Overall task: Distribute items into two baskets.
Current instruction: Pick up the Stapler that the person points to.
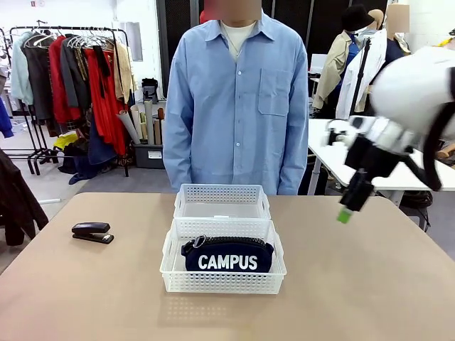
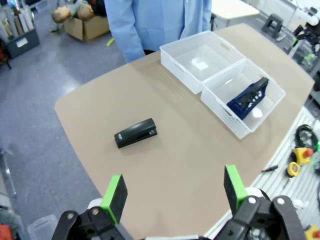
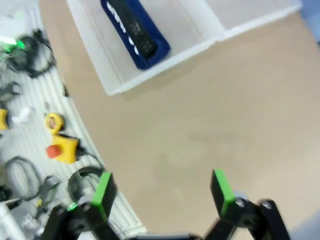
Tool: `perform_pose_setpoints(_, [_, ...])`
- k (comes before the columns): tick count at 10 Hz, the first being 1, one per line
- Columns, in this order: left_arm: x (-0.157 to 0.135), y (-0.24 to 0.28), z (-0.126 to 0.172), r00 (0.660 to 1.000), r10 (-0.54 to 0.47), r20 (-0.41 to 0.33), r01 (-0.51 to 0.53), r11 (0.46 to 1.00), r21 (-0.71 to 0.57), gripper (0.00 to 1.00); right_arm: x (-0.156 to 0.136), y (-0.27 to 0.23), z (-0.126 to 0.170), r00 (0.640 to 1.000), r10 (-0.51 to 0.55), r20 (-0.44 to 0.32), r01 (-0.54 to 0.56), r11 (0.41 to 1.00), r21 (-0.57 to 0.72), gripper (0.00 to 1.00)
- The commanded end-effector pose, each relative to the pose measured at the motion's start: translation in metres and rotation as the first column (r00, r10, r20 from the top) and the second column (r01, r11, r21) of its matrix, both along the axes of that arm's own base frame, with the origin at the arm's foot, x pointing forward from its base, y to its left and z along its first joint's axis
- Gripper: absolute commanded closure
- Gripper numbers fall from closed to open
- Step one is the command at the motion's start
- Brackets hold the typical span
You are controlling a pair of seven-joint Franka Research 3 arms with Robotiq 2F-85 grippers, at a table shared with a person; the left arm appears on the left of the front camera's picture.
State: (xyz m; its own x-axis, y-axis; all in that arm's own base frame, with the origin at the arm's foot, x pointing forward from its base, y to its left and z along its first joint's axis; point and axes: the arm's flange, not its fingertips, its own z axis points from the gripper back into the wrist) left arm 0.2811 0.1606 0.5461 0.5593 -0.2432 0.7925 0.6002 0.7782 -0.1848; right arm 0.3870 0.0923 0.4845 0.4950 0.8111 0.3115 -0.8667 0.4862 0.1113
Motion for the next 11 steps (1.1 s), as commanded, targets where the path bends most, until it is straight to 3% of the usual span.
perform_pose_setpoints(1, [0.000, 0.000, 0.000, 1.000, -0.015, 0.015, 0.015, 1.000, -0.005, 0.00, -0.024, -0.044, 0.007, 0.996, -0.088, 0.011, 0.087, 0.995, 0.058, 0.00])
perform_pose_setpoints(6, [0.000, 0.000, 0.000, 1.000, -0.015, 0.015, 0.015, 1.000, -0.005, 0.00, -0.028, -0.159, 0.003, 0.958, -0.262, -0.116, 0.284, 0.916, 0.284, 0.00])
perform_pose_setpoints(9, [0.000, 0.000, 0.000, 1.000, -0.015, 0.015, 0.015, 1.000, -0.005, 0.00, -0.039, -0.191, -0.004, 0.927, -0.359, -0.107, 0.366, 0.807, 0.464, 0.00])
perform_pose_setpoints(11, [0.000, 0.000, 0.000, 1.000, -0.015, 0.015, 0.015, 1.000, -0.005, 0.00, -0.050, -0.191, 0.001, 0.919, -0.386, -0.079, 0.376, 0.798, 0.471, 0.00])
